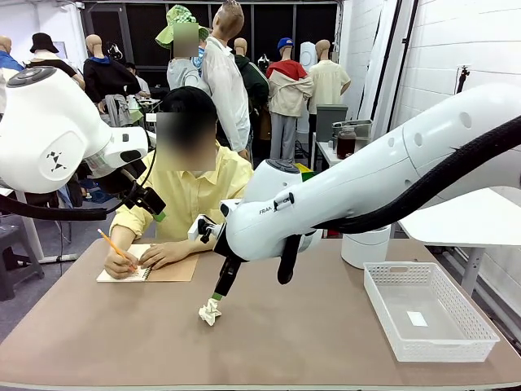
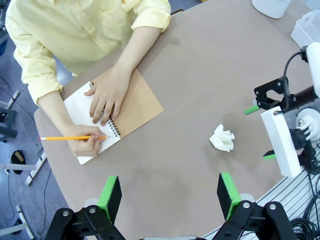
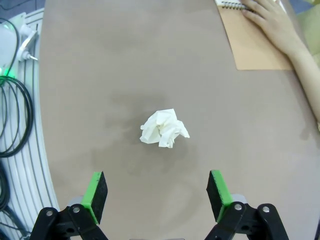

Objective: Sort the paper based on its condition.
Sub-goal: If a person hands you a paper, place it in the Organizing basket , and if it's crumpled, put it in the Trash can.

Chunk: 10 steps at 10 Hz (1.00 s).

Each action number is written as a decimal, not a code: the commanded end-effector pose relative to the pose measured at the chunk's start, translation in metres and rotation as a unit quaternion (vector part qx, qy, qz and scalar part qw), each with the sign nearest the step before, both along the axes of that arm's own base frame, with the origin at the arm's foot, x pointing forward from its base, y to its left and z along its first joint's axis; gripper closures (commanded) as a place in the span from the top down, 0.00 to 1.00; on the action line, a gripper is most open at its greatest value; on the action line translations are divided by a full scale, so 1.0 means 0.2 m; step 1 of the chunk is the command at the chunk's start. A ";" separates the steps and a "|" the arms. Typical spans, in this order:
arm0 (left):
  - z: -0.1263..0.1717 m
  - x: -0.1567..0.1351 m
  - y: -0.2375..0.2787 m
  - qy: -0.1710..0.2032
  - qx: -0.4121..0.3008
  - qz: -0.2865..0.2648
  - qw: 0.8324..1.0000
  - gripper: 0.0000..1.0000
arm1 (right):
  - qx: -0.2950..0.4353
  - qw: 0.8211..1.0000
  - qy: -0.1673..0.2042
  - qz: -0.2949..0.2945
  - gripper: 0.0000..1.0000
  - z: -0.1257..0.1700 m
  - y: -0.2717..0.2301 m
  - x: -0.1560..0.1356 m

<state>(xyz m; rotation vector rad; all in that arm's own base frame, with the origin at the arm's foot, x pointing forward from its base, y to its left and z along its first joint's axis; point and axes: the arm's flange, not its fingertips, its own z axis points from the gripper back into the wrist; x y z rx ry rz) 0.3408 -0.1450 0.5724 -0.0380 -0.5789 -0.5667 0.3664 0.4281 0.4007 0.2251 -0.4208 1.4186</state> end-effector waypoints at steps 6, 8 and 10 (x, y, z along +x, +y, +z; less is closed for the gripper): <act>-0.01 0.01 0.01 -0.006 0.000 -0.004 1.000 1.00 | -0.052 0.996 0.044 0.049 1.00 -0.19 0.20 0.17; -0.01 0.01 0.01 -0.006 0.000 -0.004 1.000 1.00 | -0.060 0.995 0.055 0.055 1.00 -0.23 0.22 0.18; -0.01 0.01 0.01 -0.006 0.000 -0.004 1.000 1.00 | -0.063 0.995 0.051 0.052 1.00 -0.28 0.24 0.21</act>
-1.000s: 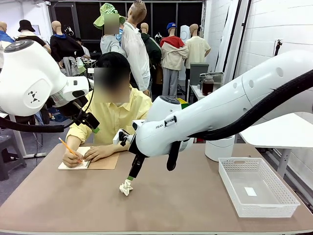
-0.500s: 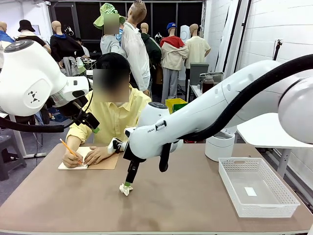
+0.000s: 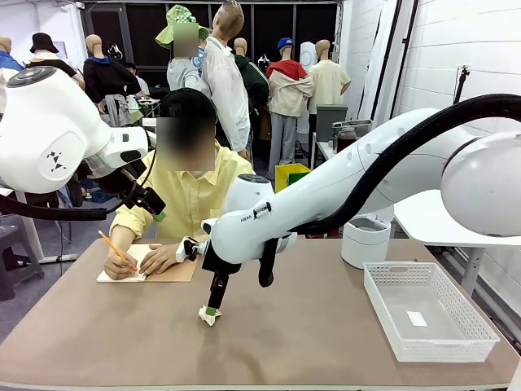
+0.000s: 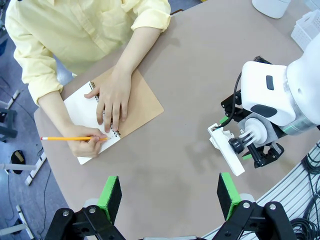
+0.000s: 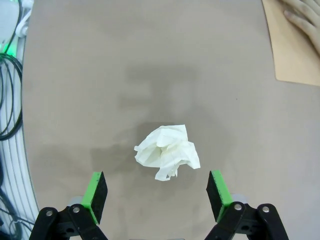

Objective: Sort the paper based on its condition.
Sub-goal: If a person hands you a paper, place it in the Organizing basket , and if it's crumpled, put it in the Trash can.

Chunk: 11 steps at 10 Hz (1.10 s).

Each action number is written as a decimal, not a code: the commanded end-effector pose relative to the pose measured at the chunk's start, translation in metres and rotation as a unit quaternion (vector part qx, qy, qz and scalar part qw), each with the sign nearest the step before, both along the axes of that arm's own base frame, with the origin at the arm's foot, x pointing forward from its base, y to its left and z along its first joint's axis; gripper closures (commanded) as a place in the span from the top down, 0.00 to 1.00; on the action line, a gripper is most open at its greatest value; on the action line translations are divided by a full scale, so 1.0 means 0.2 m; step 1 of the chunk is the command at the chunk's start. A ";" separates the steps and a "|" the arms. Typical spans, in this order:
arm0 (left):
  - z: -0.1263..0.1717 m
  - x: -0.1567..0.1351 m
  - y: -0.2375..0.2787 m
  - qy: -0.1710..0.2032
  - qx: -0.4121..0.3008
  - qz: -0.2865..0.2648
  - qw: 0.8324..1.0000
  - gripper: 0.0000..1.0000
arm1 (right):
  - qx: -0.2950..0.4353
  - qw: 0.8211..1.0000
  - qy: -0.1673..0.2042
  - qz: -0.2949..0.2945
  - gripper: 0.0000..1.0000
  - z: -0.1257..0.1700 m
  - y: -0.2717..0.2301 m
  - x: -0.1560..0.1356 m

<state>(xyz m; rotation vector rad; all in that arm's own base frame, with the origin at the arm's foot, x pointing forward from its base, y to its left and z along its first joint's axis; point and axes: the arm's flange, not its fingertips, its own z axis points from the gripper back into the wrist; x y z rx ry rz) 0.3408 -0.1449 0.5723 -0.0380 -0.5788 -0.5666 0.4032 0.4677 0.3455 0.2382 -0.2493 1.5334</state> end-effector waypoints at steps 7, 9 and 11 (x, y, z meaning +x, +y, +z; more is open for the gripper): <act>-0.01 0.01 0.01 -0.006 0.000 -0.004 1.000 1.00 | -0.018 1.000 0.019 -0.006 1.00 -0.10 0.08 0.07; -0.01 0.01 0.01 -0.006 0.000 -0.004 1.000 1.00 | -0.023 1.000 0.019 -0.008 1.00 -0.12 0.09 0.08; -0.01 0.01 0.01 -0.006 0.000 -0.004 1.000 1.00 | -0.020 0.999 0.026 -0.006 1.00 -0.14 0.10 0.09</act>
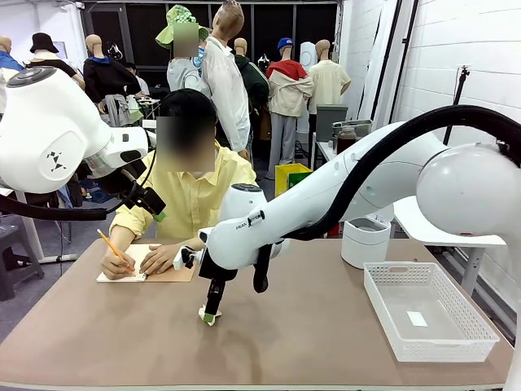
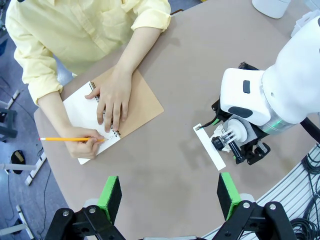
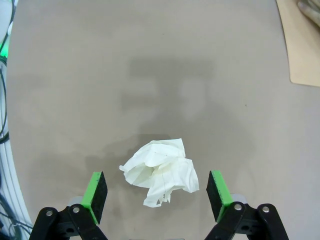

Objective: Sort the paper based on its condition.
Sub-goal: If a person hands you a paper, place it in the Organizing basket , and if it's crumpled, put it in the Trash can.

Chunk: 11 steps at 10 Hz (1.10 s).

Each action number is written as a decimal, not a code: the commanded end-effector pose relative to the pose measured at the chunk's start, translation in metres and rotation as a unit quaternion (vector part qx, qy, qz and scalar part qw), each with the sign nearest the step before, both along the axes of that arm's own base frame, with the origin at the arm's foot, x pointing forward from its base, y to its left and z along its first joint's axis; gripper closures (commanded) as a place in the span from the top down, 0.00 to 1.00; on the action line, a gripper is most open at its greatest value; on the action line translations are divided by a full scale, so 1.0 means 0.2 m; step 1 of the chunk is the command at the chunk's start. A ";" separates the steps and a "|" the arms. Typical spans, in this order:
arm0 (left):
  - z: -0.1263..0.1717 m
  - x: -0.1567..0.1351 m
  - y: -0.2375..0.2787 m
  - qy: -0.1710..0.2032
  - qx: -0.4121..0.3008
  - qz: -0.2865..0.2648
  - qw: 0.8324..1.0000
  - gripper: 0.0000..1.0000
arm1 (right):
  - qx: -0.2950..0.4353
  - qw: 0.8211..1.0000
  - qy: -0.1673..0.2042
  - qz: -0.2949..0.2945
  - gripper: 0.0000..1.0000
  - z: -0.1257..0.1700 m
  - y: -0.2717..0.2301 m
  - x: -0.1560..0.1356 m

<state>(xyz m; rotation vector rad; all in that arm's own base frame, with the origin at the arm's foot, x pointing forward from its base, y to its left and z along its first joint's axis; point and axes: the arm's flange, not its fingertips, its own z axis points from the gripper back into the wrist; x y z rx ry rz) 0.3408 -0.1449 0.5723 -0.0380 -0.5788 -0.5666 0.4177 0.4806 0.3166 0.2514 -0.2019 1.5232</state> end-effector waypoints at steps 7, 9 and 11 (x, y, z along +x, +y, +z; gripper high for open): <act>-0.01 0.01 0.01 -0.006 0.000 -0.004 1.000 1.00 | -0.050 0.999 0.004 -0.011 0.63 0.00 0.05 0.04; -0.01 0.01 0.01 -0.006 0.000 -0.004 1.000 1.00 | -0.037 0.999 0.011 -0.014 0.63 0.00 0.06 0.05; -0.01 0.01 0.01 -0.006 0.000 -0.004 1.000 1.00 | -0.033 0.999 0.012 -0.019 0.63 0.01 0.07 0.06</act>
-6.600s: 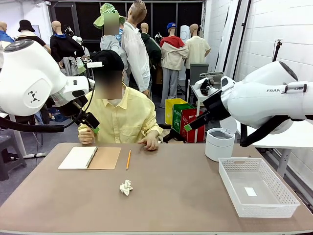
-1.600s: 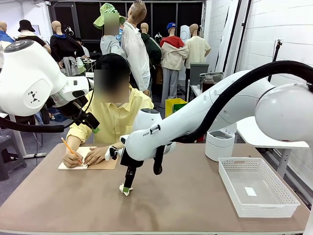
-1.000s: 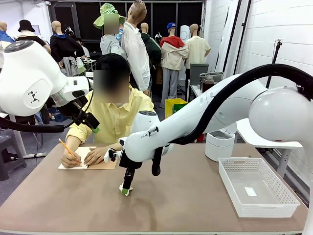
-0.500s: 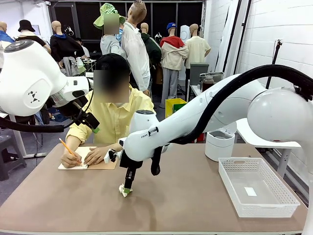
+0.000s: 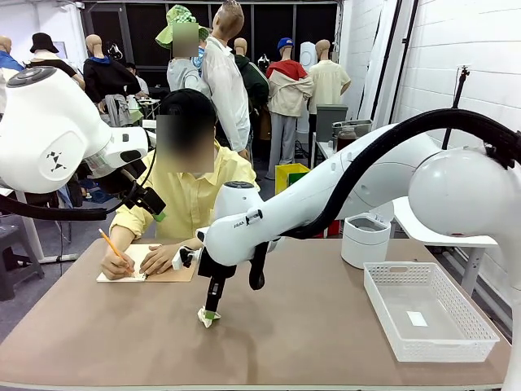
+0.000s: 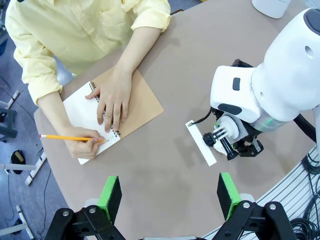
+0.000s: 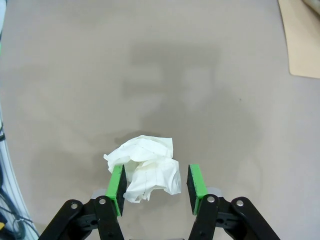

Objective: Sort the paper based on its condition.
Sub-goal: If a person hands you a paper, place it in the Organizing basket , and if it's crumpled, put it in the Trash can.

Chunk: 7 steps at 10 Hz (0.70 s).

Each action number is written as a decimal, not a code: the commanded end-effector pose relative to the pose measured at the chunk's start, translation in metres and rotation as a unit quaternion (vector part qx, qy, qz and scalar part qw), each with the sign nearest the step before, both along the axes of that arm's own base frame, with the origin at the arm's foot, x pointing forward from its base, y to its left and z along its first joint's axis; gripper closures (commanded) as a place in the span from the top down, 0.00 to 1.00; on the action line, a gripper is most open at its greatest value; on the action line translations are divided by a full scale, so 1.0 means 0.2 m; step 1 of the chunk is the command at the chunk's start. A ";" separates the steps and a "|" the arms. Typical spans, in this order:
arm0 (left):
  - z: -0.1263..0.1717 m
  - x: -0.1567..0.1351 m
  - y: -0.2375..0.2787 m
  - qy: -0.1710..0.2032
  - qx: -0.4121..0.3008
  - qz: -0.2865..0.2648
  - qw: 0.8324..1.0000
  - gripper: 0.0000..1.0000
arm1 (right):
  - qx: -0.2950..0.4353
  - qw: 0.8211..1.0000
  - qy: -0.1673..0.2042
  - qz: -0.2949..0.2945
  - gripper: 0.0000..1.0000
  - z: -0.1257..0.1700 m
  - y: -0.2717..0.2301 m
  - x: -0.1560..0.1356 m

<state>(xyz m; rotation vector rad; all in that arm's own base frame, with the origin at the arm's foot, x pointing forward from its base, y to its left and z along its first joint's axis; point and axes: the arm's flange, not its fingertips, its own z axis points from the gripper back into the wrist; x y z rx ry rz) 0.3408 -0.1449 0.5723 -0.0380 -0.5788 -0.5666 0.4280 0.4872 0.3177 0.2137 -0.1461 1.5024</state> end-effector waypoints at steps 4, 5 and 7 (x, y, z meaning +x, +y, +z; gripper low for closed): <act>-0.01 0.01 0.01 -0.006 0.000 -0.004 1.000 1.00 | -0.012 1.000 0.021 -0.013 0.01 -0.03 0.04 0.03; -0.01 0.01 0.01 -0.006 0.000 -0.004 1.000 1.00 | -0.018 1.000 0.020 -0.011 0.01 -0.03 0.04 0.03; -0.01 0.01 0.01 -0.006 0.000 -0.004 1.000 1.00 | -0.009 1.000 0.018 -0.021 0.01 -0.01 0.02 0.04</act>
